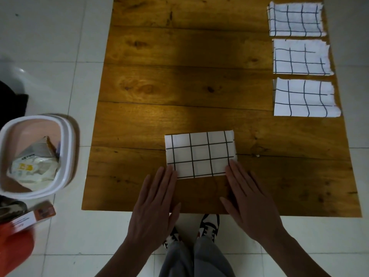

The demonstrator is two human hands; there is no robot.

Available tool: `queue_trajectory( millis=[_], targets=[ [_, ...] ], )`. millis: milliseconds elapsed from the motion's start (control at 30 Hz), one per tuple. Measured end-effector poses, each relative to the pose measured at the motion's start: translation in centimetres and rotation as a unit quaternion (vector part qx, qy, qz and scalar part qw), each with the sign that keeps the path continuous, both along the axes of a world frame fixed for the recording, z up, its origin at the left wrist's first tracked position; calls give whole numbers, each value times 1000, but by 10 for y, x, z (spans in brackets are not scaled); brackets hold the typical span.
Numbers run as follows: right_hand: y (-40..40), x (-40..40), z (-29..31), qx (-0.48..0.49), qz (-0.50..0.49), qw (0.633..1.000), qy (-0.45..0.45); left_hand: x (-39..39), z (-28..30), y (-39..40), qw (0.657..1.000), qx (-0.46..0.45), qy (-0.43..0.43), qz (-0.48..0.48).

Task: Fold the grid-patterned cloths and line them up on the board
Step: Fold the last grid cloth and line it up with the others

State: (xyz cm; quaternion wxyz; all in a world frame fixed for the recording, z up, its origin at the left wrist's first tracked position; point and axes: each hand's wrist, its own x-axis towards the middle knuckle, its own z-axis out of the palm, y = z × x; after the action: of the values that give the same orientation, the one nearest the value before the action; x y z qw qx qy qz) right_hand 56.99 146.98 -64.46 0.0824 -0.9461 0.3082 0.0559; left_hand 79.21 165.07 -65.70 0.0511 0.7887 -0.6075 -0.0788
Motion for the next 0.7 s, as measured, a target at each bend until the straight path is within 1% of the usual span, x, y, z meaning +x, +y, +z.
queue_trajectory(
  millis=[200, 400, 567, 700],
  targets=[
    [1, 3, 5, 14, -23, 999, -19, 3, 4, 3, 999, -12, 31, 21],
    [-2, 27, 17, -24, -37, 997, -63, -12, 20, -27, 994, -58, 70, 64],
    [-5, 66, 13, -32, 24, 997, -70, -10, 24, -69, 993, -70, 57, 79],
    [-14, 95, 6, -40, 41, 997, -54, 0, 16, -93, 997, -41, 16, 71]
  ],
)
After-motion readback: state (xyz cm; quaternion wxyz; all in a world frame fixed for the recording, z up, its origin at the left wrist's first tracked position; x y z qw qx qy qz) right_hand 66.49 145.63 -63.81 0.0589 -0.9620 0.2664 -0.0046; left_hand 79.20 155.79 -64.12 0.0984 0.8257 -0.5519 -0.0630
